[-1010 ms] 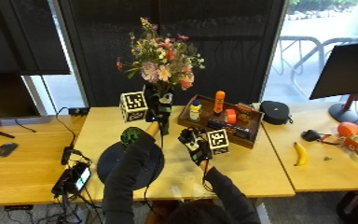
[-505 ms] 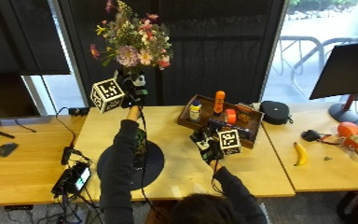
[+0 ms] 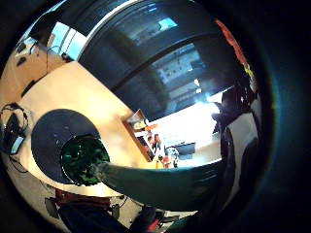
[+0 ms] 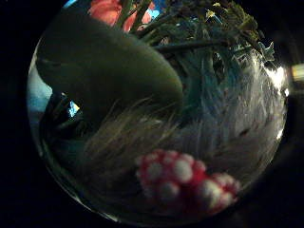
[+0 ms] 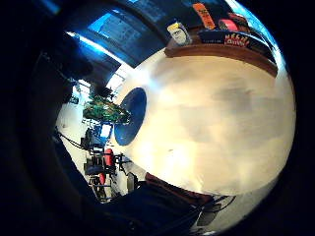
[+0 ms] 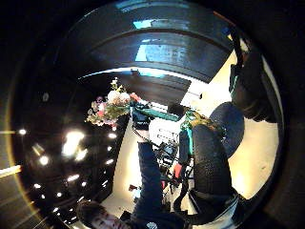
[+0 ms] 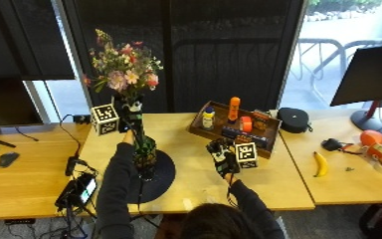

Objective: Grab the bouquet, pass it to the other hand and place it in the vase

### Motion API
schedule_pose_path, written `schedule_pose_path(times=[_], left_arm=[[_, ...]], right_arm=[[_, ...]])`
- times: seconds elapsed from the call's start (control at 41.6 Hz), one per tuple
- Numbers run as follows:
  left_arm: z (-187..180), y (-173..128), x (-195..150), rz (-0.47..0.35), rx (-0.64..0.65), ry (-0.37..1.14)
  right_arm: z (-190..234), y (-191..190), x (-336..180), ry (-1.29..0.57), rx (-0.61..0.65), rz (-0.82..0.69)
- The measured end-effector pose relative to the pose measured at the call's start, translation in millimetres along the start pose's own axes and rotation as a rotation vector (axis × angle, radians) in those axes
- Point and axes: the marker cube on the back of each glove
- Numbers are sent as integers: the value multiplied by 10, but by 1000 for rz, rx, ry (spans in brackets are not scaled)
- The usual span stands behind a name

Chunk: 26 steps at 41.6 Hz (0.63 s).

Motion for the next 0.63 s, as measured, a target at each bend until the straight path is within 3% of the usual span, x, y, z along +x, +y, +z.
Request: schedule_pose_path(times=[0.072, 0.168, 0.265, 0.361, 0.625], left_arm=[[85, 2, -145, -36, -152, -3], [-4, 389, -1134, -134, -498, -166], [-152, 673, -1696, -186, -571, -228], [-280, 800, -1776, -169, -553, -262], [-411, 819, -1554, -81, -500, -300]], right_arm=[[46, -28, -33, -56, -38, -20], [-35, 41, 162, -82, -45, 8], [-143, 108, 355, -76, -31, 42], [-228, 133, 535, -77, -7, 60], [-260, 141, 874, -40, -20, 95]])
